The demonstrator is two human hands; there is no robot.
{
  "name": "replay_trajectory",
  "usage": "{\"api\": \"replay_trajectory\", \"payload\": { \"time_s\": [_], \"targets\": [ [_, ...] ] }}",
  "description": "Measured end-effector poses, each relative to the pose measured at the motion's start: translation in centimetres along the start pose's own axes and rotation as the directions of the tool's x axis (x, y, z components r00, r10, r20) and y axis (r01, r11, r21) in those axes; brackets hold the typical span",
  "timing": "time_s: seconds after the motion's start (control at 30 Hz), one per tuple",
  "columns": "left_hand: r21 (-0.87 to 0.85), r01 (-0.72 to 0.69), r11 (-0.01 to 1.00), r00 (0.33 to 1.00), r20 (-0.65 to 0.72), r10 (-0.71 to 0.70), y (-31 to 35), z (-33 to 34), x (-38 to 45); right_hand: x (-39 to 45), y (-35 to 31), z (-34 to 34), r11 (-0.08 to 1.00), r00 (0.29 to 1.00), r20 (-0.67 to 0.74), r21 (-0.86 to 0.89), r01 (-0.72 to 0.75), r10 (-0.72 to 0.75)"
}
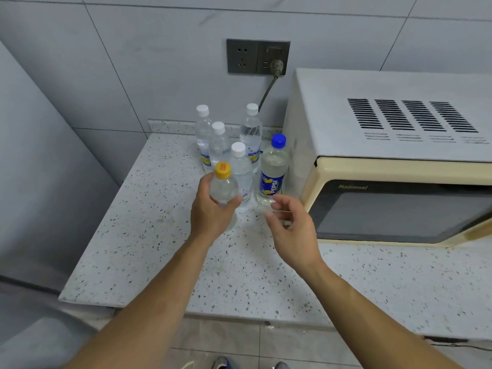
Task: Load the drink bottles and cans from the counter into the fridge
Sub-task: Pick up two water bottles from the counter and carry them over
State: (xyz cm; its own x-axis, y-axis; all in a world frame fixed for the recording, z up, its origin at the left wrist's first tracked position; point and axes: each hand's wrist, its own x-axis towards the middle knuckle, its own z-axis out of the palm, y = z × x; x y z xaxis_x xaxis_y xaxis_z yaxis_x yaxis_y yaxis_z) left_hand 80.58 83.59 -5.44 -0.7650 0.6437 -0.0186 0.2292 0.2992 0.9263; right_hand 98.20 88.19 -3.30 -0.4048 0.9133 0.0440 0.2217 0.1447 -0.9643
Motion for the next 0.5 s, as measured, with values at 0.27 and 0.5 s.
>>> {"api": "replay_trajectory", "payload": {
  "time_s": [0.27,0.5],
  "targets": [
    [-0.215,-0.127,0.968,0.956,0.233,0.178,3.0,6.0,-3.7,-0.5,-2.7,-0.3,0.976,0.989,-0.034,0.159,0.147,-0.143],
    [-0.118,-0.036,0.992,0.918,0.388,0.079,3.8,5.9,-3.7,1.3,-5.1,0.1,0.965,0.970,-0.095,0.114,0.235,-0.225]
  ]
}}
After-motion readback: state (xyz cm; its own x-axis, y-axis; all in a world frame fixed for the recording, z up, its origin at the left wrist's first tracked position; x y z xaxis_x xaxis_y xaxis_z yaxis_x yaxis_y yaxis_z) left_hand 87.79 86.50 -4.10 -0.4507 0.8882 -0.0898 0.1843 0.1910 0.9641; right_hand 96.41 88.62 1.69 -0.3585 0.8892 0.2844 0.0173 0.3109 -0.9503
